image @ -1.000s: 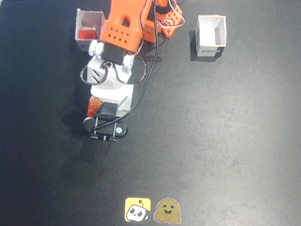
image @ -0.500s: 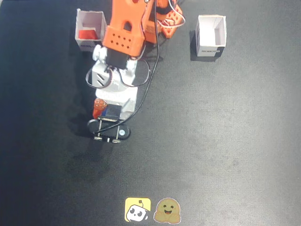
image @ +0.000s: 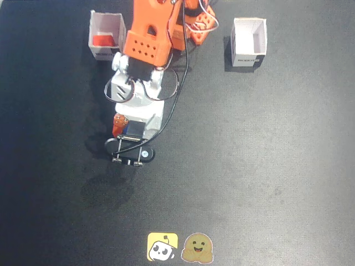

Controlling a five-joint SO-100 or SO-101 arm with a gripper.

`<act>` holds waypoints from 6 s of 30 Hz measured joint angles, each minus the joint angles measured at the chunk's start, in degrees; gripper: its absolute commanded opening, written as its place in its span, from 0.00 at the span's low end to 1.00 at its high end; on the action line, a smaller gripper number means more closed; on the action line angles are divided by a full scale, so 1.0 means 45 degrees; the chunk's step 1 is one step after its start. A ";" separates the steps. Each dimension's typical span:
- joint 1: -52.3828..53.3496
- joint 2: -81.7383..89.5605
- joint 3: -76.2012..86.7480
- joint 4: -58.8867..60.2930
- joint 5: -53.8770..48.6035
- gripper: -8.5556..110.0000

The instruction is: Put the red cube in the right box and the blue cube in the left box.

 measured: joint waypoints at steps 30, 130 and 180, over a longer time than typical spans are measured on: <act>0.2930 0.2891 -0.0840 0.4023 -0.1289 0.14; -1.7402 0.6992 -0.3848 1.3008 0.3652 0.16; -2.0605 0.6758 -0.3047 1.3711 0.4297 0.27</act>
